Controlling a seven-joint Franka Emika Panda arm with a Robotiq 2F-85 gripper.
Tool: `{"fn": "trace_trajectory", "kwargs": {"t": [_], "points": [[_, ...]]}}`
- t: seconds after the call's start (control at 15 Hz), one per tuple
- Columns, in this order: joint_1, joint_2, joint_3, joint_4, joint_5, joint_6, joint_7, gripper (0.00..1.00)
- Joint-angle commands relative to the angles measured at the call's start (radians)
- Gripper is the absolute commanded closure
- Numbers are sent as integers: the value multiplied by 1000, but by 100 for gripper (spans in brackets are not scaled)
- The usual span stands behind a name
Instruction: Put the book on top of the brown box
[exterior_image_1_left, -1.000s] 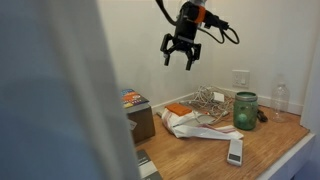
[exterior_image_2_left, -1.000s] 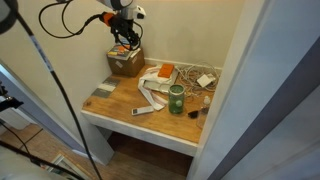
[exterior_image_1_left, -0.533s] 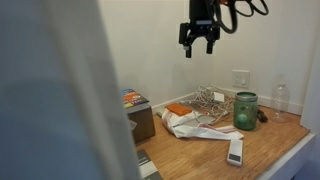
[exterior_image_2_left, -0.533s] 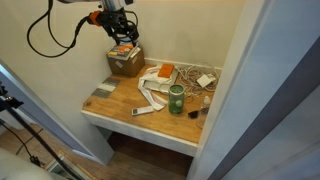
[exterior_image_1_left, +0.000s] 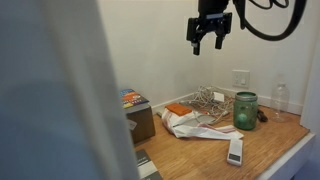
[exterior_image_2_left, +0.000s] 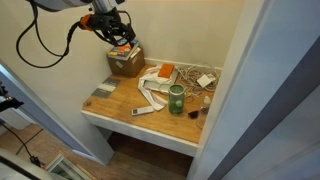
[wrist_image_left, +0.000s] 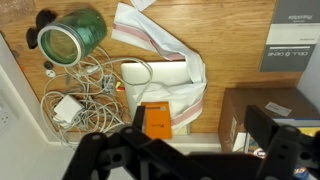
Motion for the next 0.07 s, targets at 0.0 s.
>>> {"fn": "trace_trajectory", "kwargs": {"t": [0.0], "points": [[-21,0,19,2,4,-1,-3,0]]}}
